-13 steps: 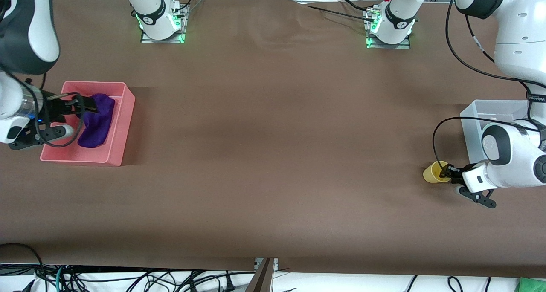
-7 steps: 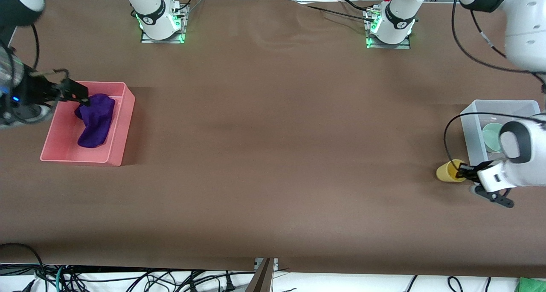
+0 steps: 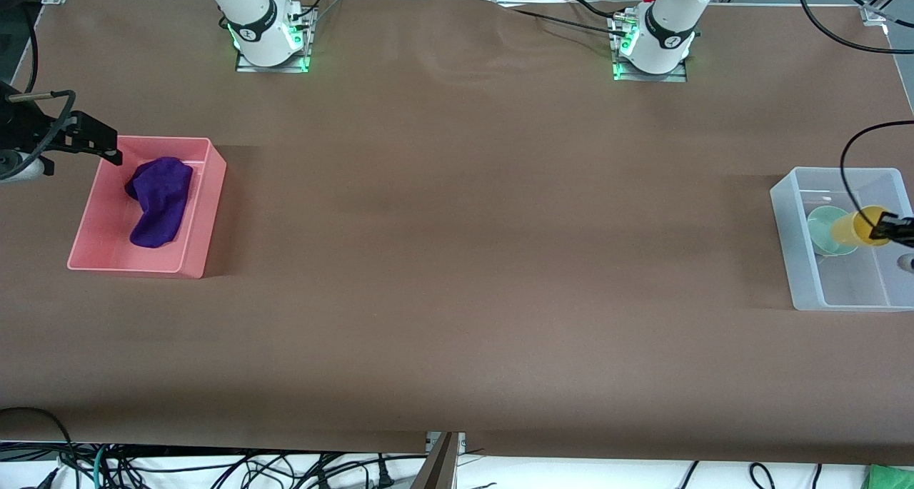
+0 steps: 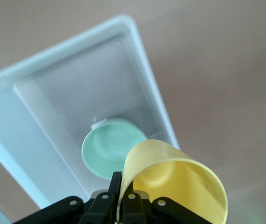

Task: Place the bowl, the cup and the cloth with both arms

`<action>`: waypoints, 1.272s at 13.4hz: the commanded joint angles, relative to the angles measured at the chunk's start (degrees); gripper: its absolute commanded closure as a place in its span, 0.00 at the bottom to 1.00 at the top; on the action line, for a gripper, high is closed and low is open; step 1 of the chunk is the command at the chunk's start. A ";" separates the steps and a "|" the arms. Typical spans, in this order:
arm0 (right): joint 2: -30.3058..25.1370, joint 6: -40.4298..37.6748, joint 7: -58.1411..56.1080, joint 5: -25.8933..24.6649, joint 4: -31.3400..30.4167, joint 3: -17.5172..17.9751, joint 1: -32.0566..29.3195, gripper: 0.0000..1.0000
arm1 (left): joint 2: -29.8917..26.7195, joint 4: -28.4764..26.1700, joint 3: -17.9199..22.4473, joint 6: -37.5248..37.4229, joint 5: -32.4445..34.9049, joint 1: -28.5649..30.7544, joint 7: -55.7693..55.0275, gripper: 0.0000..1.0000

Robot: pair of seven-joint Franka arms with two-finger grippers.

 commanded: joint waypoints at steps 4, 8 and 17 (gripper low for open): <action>0.20 -0.89 1.86 -0.29 -0.05 0.42 -0.47 0.00 | 4.93 -1.35 -0.09 8.08 0.67 5.60 6.78 0.80; 0.55 -0.80 1.68 -0.38 -0.05 0.51 -0.39 0.00 | 3.62 -0.82 -0.53 6.94 0.57 4.21 6.69 0.00; 0.64 -0.71 1.86 -0.64 -0.05 1.04 0.14 0.00 | -8.76 -0.03 -14.84 -4.98 -0.22 -0.54 -1.99 0.00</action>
